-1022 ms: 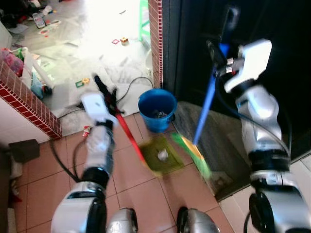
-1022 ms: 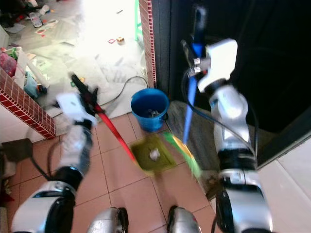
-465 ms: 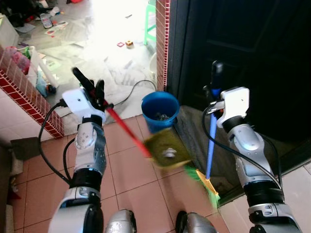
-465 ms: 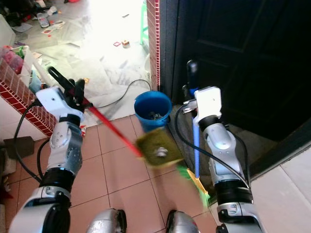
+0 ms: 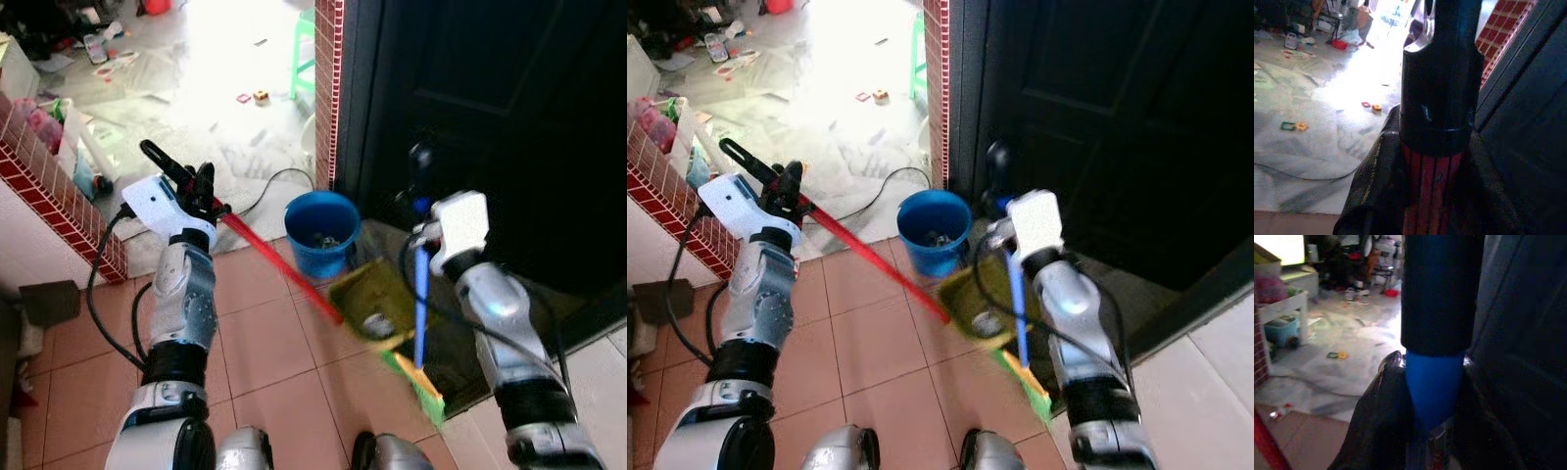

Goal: Sweep floor

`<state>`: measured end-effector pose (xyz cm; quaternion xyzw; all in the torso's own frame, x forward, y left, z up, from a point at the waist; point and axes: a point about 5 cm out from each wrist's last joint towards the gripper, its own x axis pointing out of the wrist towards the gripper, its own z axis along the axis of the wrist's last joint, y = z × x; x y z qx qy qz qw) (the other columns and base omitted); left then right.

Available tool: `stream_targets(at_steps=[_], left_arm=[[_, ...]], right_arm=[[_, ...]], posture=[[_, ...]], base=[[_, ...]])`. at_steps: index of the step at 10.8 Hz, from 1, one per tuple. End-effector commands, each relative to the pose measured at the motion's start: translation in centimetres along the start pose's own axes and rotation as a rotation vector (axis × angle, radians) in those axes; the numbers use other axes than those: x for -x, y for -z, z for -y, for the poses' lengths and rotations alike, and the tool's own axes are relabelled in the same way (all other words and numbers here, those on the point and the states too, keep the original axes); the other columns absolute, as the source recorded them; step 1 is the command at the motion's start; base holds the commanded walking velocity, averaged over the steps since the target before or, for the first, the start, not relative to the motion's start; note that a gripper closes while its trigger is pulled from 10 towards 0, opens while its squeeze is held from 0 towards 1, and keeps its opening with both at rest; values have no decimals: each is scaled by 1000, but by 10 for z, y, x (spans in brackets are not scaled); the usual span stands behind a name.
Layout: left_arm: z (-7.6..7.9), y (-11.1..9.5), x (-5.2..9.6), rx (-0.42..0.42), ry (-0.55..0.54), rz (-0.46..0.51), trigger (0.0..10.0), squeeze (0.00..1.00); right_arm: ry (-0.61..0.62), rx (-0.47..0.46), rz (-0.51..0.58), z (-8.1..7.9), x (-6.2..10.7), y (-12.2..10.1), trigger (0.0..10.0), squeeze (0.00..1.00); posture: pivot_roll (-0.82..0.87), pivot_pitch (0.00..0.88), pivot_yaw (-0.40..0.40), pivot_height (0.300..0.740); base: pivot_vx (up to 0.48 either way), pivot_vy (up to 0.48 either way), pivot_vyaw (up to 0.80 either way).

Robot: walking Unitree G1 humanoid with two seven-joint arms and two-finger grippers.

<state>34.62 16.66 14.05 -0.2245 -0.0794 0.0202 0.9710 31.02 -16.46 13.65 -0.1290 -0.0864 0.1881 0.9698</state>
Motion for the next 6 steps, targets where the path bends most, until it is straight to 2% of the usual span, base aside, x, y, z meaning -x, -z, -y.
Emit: stream_targets(at_steps=[1,2,3,4,5,6], left_arm=[[1,-13,-1,-43,44,15,10000,0],[-2,-11,7,-100,122,-38,10000,0],[-6,-17,9,-141,123,-35,10000,0],[-4,-24,8,-165,151,-35,10000,0],[-5,-32,6,-210,173,-29,10000,0],[-4,-33,9,-231,175,-26,10000,0]], right_arm=[[-47,30,-23,-5,6,0,10000,0],[-127,39,2,-18,13,-4,10000,0],[-198,-5,33,-33,16,-12,10000,0],[-225,-1,60,-40,18,-17,10000,0],[-160,-32,47,-46,18,-12,10000,0],[-67,-34,66,-44,12,-14,10000,0]], posture=[[-142,0,59,740],[-138,0,69,740],[-129,0,71,740],[-128,0,60,740],[-123,0,48,740],[-114,0,42,740]], base=[[0,0,0],[0,0,0],[0,0,0],[0,0,0],[0,0,0],[0,0,0]])
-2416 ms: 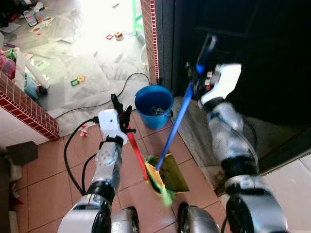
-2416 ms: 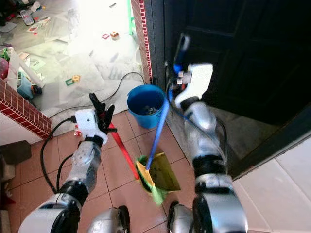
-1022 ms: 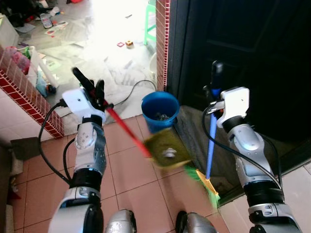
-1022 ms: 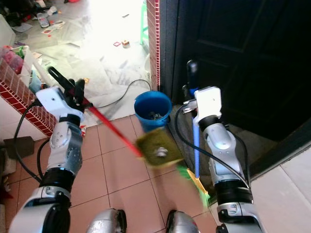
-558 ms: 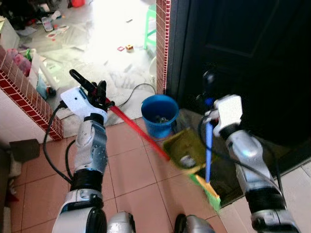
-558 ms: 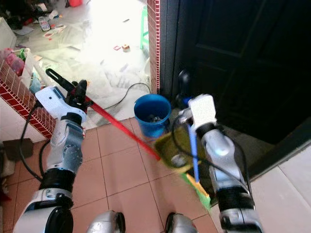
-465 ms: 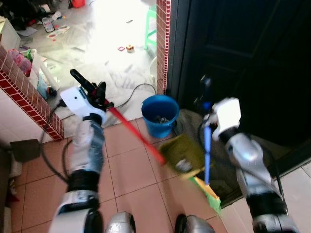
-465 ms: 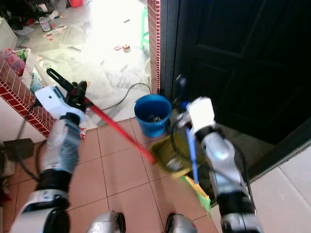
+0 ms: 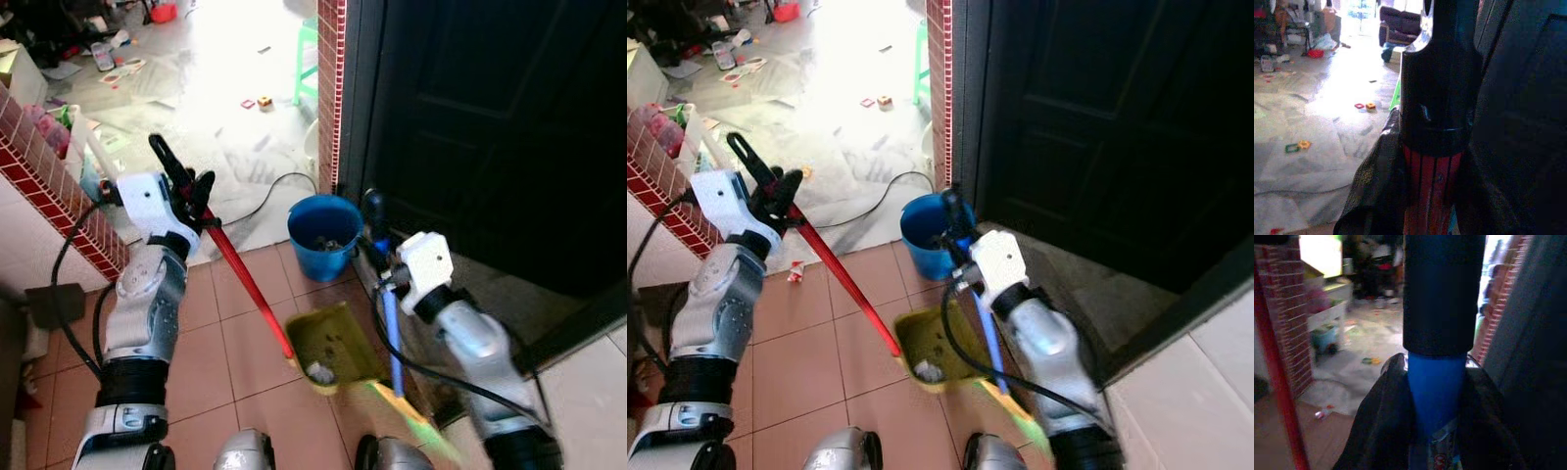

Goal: Sweep floor

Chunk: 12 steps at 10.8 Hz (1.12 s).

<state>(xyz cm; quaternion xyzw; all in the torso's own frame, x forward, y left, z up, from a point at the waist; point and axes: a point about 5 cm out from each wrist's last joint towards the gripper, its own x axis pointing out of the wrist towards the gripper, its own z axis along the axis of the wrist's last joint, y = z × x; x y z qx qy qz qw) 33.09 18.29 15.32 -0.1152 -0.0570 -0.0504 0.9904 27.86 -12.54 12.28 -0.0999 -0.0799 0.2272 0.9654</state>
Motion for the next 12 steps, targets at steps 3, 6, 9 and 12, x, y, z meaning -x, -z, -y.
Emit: stream_targets(at_steps=[3,6,9,12], left_arm=[[-3,-12,19,-63,-93,106,10000,0],[-10,-19,24,-59,-168,134,10000,0],[-9,-18,25,-51,-143,121,10000,0],[-13,-46,11,5,-189,235,10000,0]], right_arm=[[127,41,-27,27,-6,-2,10000,0],[342,58,-238,56,0,30,10000,0],[602,-111,-45,74,-1,9,10000,0],[571,-131,-63,64,0,16,10000,0]], posture=[[-110,0,35,740],[-100,0,20,740],[-89,0,51,740],[-94,0,45,740]], base=[[0,0,0],[0,0,0],[0,0,0],[0,0,0]])
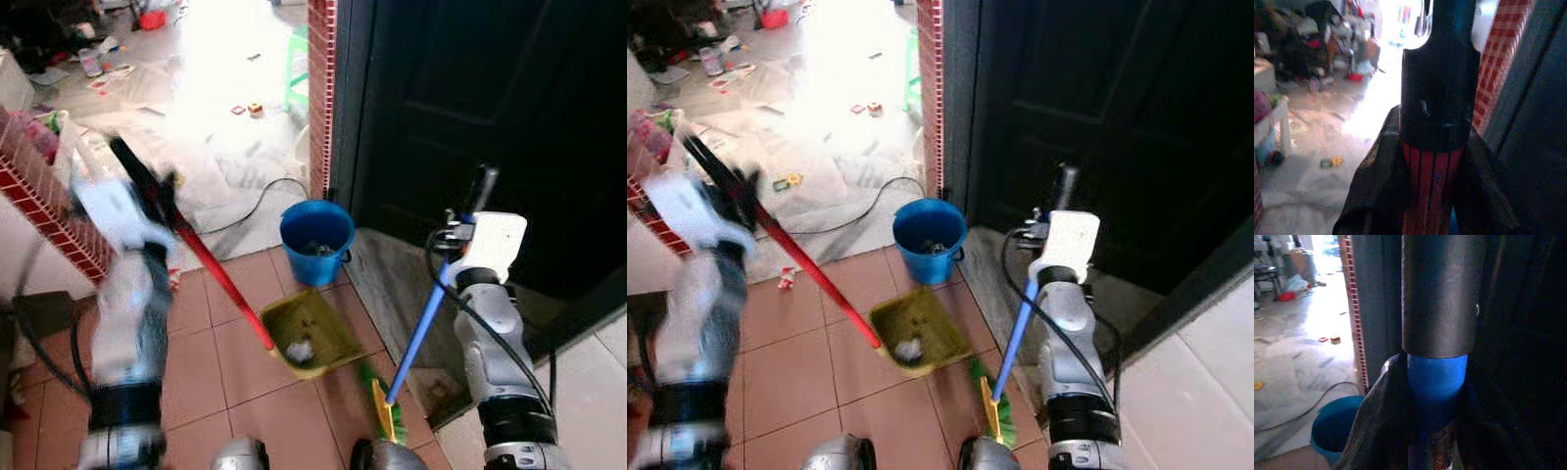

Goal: Sweep floor

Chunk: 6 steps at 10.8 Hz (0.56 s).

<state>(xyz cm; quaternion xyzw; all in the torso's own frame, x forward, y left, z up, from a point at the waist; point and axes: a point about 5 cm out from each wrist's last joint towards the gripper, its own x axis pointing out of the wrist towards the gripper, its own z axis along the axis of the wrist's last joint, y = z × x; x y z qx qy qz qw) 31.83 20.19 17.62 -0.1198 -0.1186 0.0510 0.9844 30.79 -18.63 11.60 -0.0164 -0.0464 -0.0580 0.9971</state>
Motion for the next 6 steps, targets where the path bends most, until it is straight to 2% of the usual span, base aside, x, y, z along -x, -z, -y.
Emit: stream_targets(at_steps=[1,2,4,5,6], left_arm=[[0,-25,-7,30,-3,105,10000,0],[-2,-33,-8,27,-22,133,10000,0],[-16,-51,-9,-6,-105,203,10000,0],[-24,-64,-13,-44,-130,246,10000,0],[-30,-75,-17,-48,-146,274,10000,0]], right_arm=[[-10,-1,30,-1,-2,-6,10000,0],[-16,2,27,1,-4,-5,10000,0],[-25,5,16,2,-4,-3,10000,0],[-49,3,10,-3,-3,-2,10000,0],[-78,11,11,-7,-3,-2,10000,0]], posture=[[-98,0,39,740],[-97,0,35,740],[-91,0,26,740],[-92,0,23,740],[-91,0,21,740]], base=[[0,0,0],[0,0,0],[0,0,0],[0,0,0],[0,0,0]])
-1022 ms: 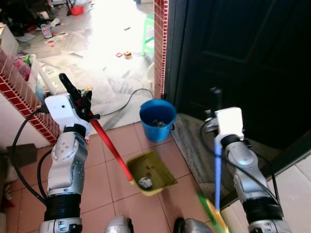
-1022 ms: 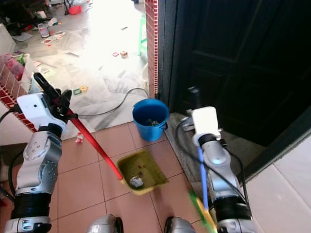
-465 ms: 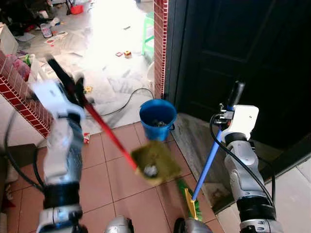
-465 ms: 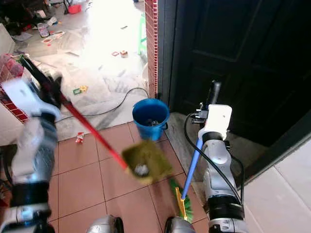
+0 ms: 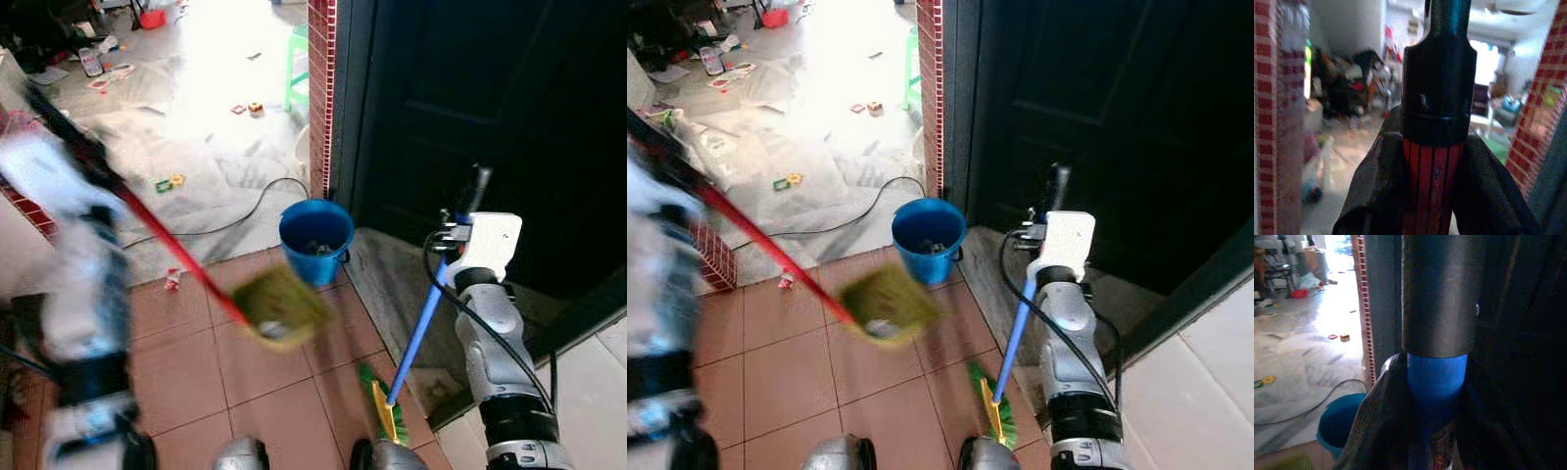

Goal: Sweep floor

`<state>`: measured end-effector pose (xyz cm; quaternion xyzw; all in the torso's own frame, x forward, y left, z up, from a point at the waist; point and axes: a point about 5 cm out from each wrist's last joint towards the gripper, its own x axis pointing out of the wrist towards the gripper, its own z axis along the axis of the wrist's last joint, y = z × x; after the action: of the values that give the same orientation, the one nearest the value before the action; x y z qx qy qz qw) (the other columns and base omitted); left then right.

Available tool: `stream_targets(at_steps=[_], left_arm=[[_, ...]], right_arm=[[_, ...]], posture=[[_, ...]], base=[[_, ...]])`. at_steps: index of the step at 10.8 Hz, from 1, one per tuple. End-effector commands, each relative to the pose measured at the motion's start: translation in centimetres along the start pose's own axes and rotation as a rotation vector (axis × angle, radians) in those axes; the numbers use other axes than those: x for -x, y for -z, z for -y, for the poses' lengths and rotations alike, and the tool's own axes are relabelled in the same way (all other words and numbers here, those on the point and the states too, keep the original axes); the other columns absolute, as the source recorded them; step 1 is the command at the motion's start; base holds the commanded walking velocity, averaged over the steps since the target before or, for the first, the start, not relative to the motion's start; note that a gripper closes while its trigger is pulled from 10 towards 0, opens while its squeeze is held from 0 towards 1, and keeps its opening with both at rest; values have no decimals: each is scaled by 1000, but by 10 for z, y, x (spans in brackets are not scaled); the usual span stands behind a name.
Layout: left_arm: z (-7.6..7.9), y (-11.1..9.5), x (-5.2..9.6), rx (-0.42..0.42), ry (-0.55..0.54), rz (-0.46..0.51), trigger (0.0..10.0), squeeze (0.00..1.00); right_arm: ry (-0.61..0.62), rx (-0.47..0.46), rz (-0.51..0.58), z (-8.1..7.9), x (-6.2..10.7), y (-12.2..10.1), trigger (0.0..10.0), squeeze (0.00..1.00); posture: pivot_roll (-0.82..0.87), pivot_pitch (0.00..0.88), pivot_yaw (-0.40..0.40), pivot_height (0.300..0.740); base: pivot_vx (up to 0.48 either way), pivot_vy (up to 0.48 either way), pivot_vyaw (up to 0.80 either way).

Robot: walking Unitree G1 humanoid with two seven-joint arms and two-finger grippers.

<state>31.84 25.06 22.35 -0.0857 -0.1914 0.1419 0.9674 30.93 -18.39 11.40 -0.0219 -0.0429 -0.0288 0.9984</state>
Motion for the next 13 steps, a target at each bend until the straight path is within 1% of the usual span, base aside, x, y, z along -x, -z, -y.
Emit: stream_targets(at_steps=[1,2,3,4,5,6,8,11,13], left_arm=[[0,-29,-8,18,-6,131,10000,0],[-3,-37,-14,13,-20,160,10000,0],[-2,-41,-20,25,-14,181,10000,0],[2,-42,-24,36,-1,194,10000,0],[11,-43,-30,54,13,207,10000,0],[21,-42,-34,66,39,214,10000,0],[25,-40,-37,80,49,208,10000,0],[21,-38,-38,84,36,211,10000,0],[17,-37,-39,81,12,206,10000,0]], right_arm=[[-25,-5,16,-5,-2,-4,10000,0],[-26,-4,18,-5,-3,-4,10000,0],[-28,-6,19,-5,-3,-4,10000,0],[-34,-11,22,-6,-3,-4,10000,0],[-45,-19,27,-9,-4,-5,10000,0],[-58,-35,20,-11,-3,-5,10000,0],[-58,-25,36,-9,-1,-6,10000,0],[-78,-5,23,-7,3,-3,10000,0],[-96,-2,21,-8,4,-2,10000,0]], posture=[[-91,0,21,740],[-93,0,21,740],[-92,0,19,740],[-97,0,22,740],[-102,0,24,740],[-109,0,31,740],[-115,0,35,740],[-112,0,33,740],[-110,0,30,740]], base=[[0,0,0],[0,0,0],[0,0,0],[0,0,0],[0,0,0],[330,0,-738],[409,0,-672],[461,0,0],[281,388,0]])
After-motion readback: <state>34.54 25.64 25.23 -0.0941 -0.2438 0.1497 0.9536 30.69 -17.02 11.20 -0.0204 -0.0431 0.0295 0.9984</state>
